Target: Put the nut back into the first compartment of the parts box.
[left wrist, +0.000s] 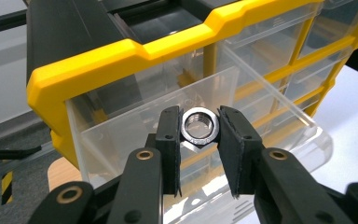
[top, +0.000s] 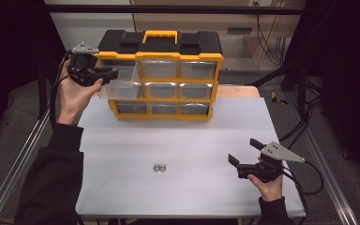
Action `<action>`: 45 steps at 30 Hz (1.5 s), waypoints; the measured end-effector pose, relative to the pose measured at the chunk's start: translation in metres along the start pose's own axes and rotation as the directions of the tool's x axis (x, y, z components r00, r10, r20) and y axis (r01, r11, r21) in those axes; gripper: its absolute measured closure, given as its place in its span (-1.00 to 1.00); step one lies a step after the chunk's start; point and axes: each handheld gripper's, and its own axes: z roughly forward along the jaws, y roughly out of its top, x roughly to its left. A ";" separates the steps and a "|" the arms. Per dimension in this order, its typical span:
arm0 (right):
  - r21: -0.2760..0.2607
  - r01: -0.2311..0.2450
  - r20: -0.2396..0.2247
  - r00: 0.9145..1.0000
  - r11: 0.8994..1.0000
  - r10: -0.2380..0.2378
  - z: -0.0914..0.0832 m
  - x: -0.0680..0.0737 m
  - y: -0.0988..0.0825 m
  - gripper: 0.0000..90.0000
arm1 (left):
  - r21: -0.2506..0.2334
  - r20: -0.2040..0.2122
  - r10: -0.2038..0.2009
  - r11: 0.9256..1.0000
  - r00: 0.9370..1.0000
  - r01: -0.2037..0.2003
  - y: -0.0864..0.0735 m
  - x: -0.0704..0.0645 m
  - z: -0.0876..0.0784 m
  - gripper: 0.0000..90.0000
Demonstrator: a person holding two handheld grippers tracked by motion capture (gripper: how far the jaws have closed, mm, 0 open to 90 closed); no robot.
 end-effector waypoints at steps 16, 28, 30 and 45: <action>-0.003 -0.006 0.000 1.000 1.000 0.006 -0.001 0.000 0.001 -0.99 | 0.028 0.000 -0.041 0.999 0.999 0.041 -0.002 -0.001 0.011 0.55; -0.003 -0.009 -0.002 1.000 1.000 0.009 -0.002 0.000 0.001 -0.99 | 0.008 0.011 -0.045 0.999 0.999 0.045 -0.002 -0.003 0.012 0.45; -0.001 -0.001 -0.002 1.000 1.000 0.001 -0.001 0.000 0.000 -0.99 | -0.010 0.002 -0.032 0.999 1.000 0.032 -0.001 -0.005 0.008 0.40; -0.006 -0.007 0.001 1.000 1.000 0.007 -0.002 0.000 0.001 -0.99 | -0.182 0.074 0.004 0.983 0.997 0.010 -0.006 -0.023 -0.031 -0.34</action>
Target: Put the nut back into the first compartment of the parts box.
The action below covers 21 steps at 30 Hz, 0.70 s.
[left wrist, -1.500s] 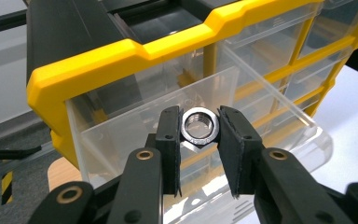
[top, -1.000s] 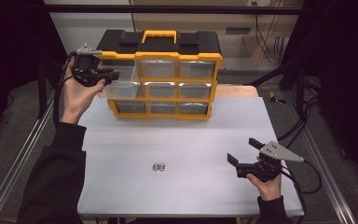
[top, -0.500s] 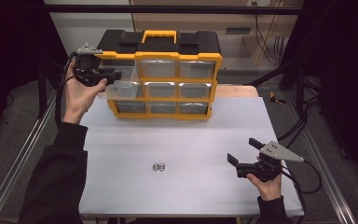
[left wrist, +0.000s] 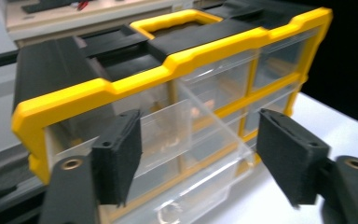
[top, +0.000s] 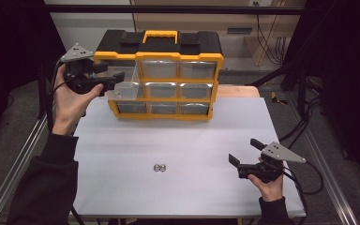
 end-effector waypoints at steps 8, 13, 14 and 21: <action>-0.004 0.007 0.000 1.000 1.000 -0.007 -0.001 -0.001 0.000 -0.99 | -0.047 0.040 0.047 0.998 0.998 -0.045 -0.009 -0.012 -0.010 -0.63; -0.005 0.001 0.002 1.000 1.000 -0.001 -0.001 -0.001 0.000 -0.99 | -0.063 0.067 0.081 0.995 0.994 -0.076 -0.017 -0.023 -0.015 -0.73; -0.006 0.005 0.001 1.000 1.000 -0.005 -0.001 -0.001 0.000 -0.99 | -0.065 0.068 0.087 0.995 0.994 -0.082 -0.019 -0.025 -0.015 -0.75; -0.006 0.005 0.002 1.000 1.000 -0.005 -0.001 -0.001 0.000 -0.99 | -0.079 0.091 0.116 0.991 0.989 -0.109 -0.031 -0.036 -0.018 -0.84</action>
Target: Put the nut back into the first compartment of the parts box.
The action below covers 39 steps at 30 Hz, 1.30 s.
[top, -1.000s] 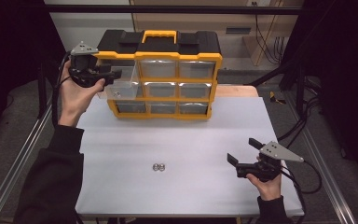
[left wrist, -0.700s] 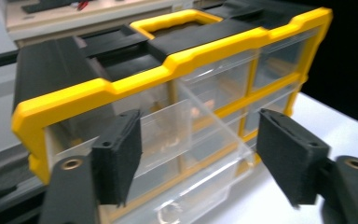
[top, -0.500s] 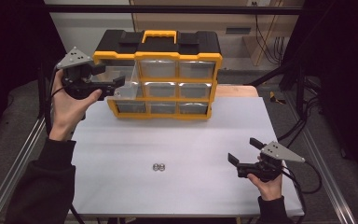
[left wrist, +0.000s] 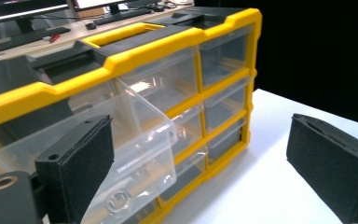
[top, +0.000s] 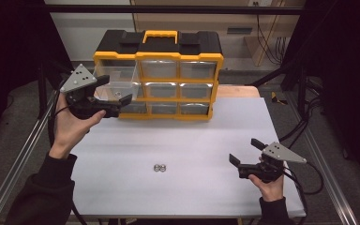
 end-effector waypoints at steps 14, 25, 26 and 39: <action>-0.001 -0.008 0.001 1.000 1.000 0.008 -0.001 0.000 0.001 -0.99 | -0.056 0.056 0.025 0.998 0.998 -0.022 -0.026 -0.023 -0.008 -0.87; 0.000 -0.004 -0.002 1.000 1.000 0.004 0.000 0.001 0.000 -0.99 | -0.059 0.103 0.008 0.998 0.995 -0.002 -0.053 -0.036 -0.011 -0.85; 0.000 -0.004 -0.002 1.000 1.000 0.004 -0.001 0.000 0.000 -0.99 | -0.062 0.110 0.005 0.998 0.994 0.002 -0.057 -0.038 -0.011 -0.85; 0.000 -0.008 0.001 1.000 1.000 0.008 -0.001 0.001 0.000 -0.99 | -0.002 0.161 -0.032 0.999 0.986 0.032 -0.094 -0.051 0.001 -0.83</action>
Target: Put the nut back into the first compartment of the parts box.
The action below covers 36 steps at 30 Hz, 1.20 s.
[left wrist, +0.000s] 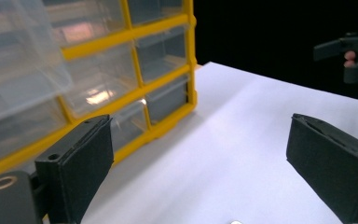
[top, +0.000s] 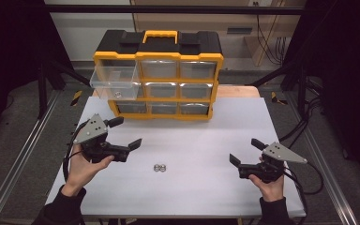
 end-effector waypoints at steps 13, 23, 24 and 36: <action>0.003 0.006 -0.002 1.000 1.000 -0.006 0.001 0.000 0.000 -0.99 | 0.086 0.034 -0.018 0.996 0.999 0.015 -0.029 -0.006 0.018 -0.83; 0.000 0.004 0.002 1.000 1.000 -0.004 0.000 0.000 0.000 -0.99 | 0.161 0.055 -0.028 0.987 0.998 0.019 -0.045 -0.011 0.034 -0.81; 0.001 0.005 0.000 1.000 1.000 -0.005 0.000 0.000 0.000 -0.99 | 0.170 0.056 -0.029 0.985 0.998 0.019 -0.048 -0.011 0.036 -0.81; 0.002 0.003 -0.005 1.000 1.000 -0.003 0.000 0.000 0.000 -0.99 | 0.268 0.081 -0.052 0.963 0.995 0.029 -0.071 -0.012 0.057 -0.79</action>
